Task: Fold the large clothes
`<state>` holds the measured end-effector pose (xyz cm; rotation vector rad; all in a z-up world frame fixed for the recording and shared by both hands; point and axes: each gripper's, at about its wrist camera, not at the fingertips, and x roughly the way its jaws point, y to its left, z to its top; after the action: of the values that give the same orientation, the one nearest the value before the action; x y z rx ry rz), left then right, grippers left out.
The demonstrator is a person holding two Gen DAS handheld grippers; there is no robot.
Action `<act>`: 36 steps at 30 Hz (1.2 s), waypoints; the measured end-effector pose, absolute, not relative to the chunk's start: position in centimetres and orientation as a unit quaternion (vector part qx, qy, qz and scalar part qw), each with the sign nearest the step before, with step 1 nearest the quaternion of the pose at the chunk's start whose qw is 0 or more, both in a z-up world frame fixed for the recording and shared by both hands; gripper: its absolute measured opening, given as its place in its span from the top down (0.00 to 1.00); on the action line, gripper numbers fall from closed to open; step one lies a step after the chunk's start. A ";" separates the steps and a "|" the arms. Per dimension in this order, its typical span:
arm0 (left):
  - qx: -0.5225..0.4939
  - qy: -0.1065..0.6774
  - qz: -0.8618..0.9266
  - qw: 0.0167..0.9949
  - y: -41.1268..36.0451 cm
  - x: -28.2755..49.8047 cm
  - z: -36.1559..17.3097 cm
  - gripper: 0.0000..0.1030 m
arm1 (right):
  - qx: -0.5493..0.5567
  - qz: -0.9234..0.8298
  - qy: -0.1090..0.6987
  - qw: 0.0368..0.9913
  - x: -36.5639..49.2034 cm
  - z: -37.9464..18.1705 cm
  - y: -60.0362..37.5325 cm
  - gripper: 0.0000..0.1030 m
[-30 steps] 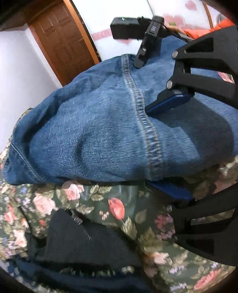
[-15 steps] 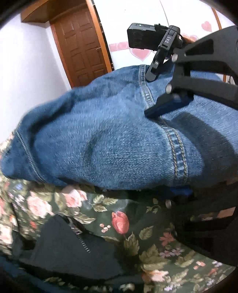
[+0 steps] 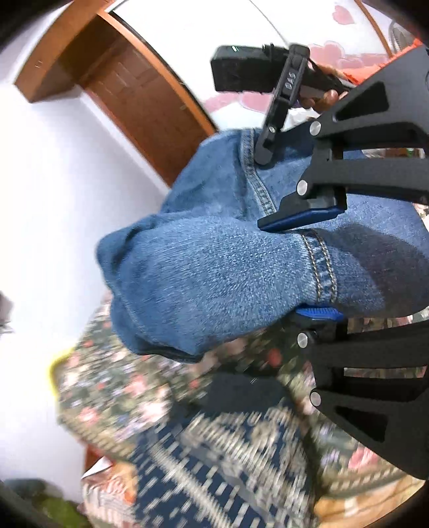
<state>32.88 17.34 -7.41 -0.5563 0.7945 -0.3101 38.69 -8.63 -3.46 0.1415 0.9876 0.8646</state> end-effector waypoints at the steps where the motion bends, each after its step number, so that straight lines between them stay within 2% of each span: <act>1: -0.267 0.367 -0.142 0.879 18.7 32.0 -6.3 0.61 | 0.066 0.411 0.451 0.789 38.7 -2.6 -7.5 0.69; 5: -0.271 0.316 -0.119 0.901 24.1 28.2 -2.2 0.61 | 0.059 0.440 0.429 0.787 38.4 -0.8 -3.2 0.69; 8: -0.262 0.306 -0.093 0.910 27.3 27.9 -1.6 0.61 | 0.065 0.470 0.422 0.773 38.4 -0.7 0.6 0.69; 16: -0.272 0.303 0.003 0.913 35.1 28.2 -4.7 0.61 | 0.043 0.523 0.416 0.742 39.4 -2.9 12.5 0.69; 22: -0.250 0.336 0.067 0.906 39.8 30.8 -10.9 0.61 | 0.025 0.500 0.452 0.739 43.0 -9.6 18.2 0.69; 26: -0.214 0.375 0.129 0.893 41.2 32.4 -15.7 0.58 | 0.046 0.445 0.519 0.729 47.3 -16.5 18.2 0.65; 29: -0.261 0.365 0.088 0.889 41.7 32.3 -16.8 0.55 | 0.086 0.444 0.541 0.708 49.0 -18.0 16.6 0.59; 33: -0.219 0.371 0.099 0.897 39.8 32.2 -15.3 0.55 | 0.041 0.430 0.526 0.733 47.6 -16.2 14.9 0.57; 36: -0.174 0.376 0.123 0.902 37.7 31.4 -13.6 0.56 | 0.008 0.417 0.481 0.771 45.4 -13.1 13.6 0.57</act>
<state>31.43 37.71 -13.64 -0.3598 0.7767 0.2537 45.41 13.58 -13.14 0.0174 1.0425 0.9045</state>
